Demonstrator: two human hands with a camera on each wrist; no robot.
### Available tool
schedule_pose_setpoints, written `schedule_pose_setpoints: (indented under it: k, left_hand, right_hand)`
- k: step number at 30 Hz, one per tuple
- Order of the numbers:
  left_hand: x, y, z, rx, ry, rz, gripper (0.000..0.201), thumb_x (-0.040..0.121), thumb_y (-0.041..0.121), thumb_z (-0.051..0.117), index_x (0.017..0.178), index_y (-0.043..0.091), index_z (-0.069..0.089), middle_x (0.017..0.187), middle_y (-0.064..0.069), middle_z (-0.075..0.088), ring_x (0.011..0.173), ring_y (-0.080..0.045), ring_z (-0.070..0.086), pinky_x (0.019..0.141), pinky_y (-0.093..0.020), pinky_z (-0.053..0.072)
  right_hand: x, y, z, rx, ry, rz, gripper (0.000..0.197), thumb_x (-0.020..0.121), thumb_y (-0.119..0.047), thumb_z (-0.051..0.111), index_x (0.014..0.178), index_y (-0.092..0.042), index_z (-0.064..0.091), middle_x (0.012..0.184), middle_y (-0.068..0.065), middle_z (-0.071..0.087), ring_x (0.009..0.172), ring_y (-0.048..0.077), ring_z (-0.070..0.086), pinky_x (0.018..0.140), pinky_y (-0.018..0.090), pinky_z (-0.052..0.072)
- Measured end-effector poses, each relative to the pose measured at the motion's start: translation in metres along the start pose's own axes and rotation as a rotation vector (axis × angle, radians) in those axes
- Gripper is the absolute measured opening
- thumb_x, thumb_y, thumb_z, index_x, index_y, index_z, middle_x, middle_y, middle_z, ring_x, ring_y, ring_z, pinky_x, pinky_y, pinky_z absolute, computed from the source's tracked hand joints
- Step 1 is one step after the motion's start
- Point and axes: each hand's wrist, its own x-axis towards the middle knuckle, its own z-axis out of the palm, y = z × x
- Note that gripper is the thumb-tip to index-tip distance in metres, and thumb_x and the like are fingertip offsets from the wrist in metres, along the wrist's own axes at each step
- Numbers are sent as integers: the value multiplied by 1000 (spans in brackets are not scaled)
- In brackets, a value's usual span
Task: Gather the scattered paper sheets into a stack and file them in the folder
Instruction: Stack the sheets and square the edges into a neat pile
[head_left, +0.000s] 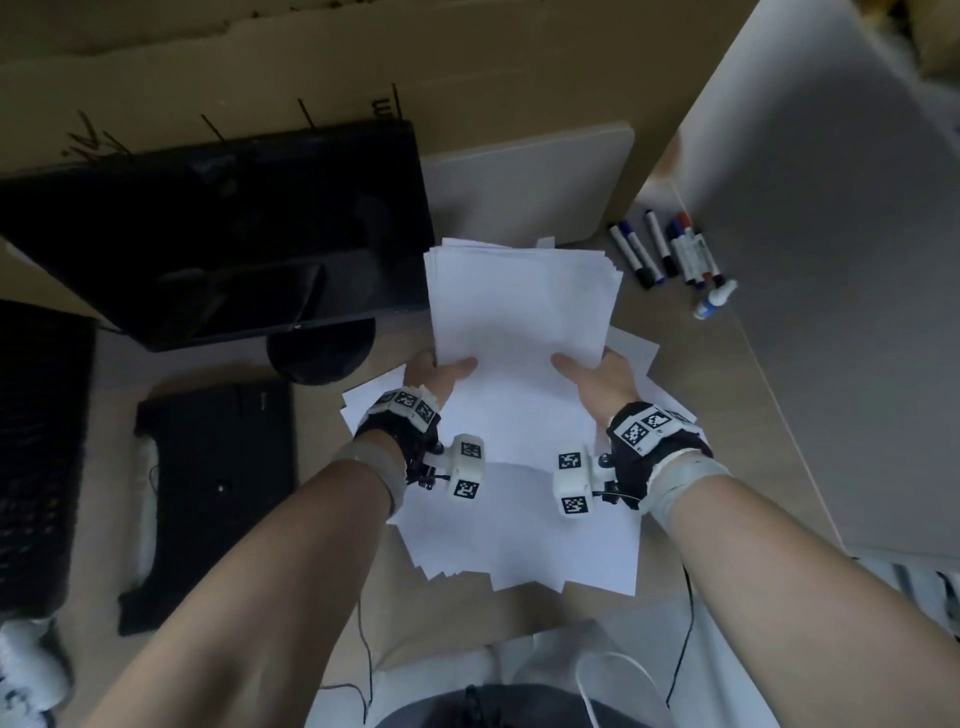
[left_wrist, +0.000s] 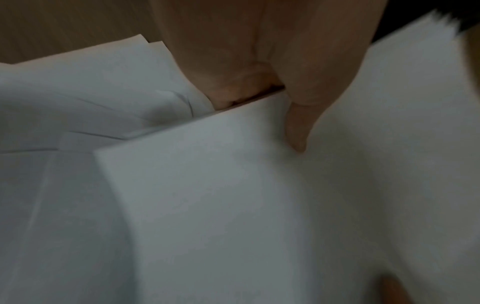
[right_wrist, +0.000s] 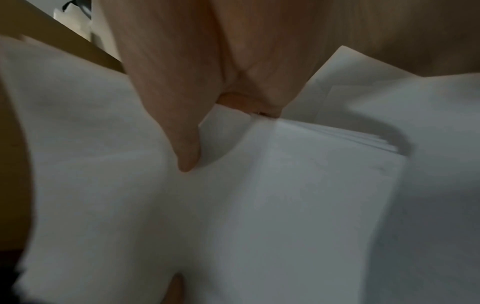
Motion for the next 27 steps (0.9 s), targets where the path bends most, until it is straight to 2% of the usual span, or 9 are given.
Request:
schedule_pose_setpoints:
  k: [4, 9, 11, 13, 16, 20, 23, 25, 27]
  left_hand:
    - [-11, -17, 6, 180, -74, -139, 46, 84, 30, 71, 122, 6, 63, 119, -8, 66, 109, -29, 60, 102, -40, 44]
    - [-35, -78, 31, 430, -46, -291, 43, 92, 21, 61, 127, -3, 53, 127, -18, 58, 118, -35, 55, 99, -40, 45]
    - [-39, -99, 38, 424, -32, -312, 39, 93, 16, 59, 125, -5, 55, 126, -19, 59, 115, -34, 57, 91, -36, 47]
    - [-43, -116, 38, 400, -59, -311, 31, 93, 14, 59, 118, -4, 60, 118, -18, 63, 106, -31, 59, 81, -30, 45]
    - [-46, -127, 34, 410, -86, -315, 17, 91, 13, 60, 104, 3, 63, 104, -15, 61, 97, -29, 58, 80, -32, 44]
    - [-36, -125, 24, 550, -80, -258, 41, 85, 28, 66, 125, 17, 60, 130, -11, 56, 118, -34, 53, 100, -38, 45]
    - [-28, -121, 20, 685, -46, -251, 40, 83, 33, 66, 122, 33, 61, 147, -6, 35, 134, -34, 34, 111, -41, 33]
    - [-21, -117, 19, 679, -69, -266, 29, 76, 38, 65, 104, 43, 67, 146, -3, 37, 132, -33, 37, 110, -43, 36]
    - [-13, -110, 18, 662, -94, -298, 22, 62, 42, 65, 82, 49, 66, 133, 0, 48, 120, -30, 51, 98, -43, 48]
  right_hand:
    - [5, 27, -10, -36, -20, 150, 51, 87, -24, 72, 129, -2, 54, 123, 6, 60, 110, 21, 55, 94, 32, 41]
    - [-6, 80, -11, -112, -105, 387, 59, 81, -21, 77, 130, -2, 50, 111, 3, 54, 99, 22, 49, 90, 43, 42]
    - [-10, 101, -13, -130, -81, 418, 68, 77, -21, 80, 134, -3, 47, 126, 5, 57, 103, 24, 51, 87, 41, 43]
    - [-12, 117, -16, -150, -54, 472, 88, 75, -24, 81, 146, -4, 32, 142, 13, 47, 120, 30, 50, 95, 45, 43]
    - [-18, 136, -21, -211, -79, 542, 103, 73, -31, 82, 151, -3, 20, 149, 15, 39, 131, 36, 43, 103, 50, 41]
    - [-22, 152, -14, -268, -58, 524, 94, 81, -32, 77, 150, 1, 23, 150, 17, 37, 132, 36, 43, 106, 45, 39]
    - [-24, 160, -14, -283, 37, 486, 81, 88, -25, 71, 149, 3, 25, 153, 16, 34, 137, 33, 37, 111, 39, 33]
    - [-27, 162, -19, -301, 114, 495, 76, 89, -21, 69, 148, 3, 27, 151, 15, 36, 136, 32, 39, 110, 36, 33]
    - [-28, 161, -23, -349, 138, 506, 68, 92, -20, 66, 146, 1, 31, 148, 15, 41, 133, 32, 43, 106, 36, 36]
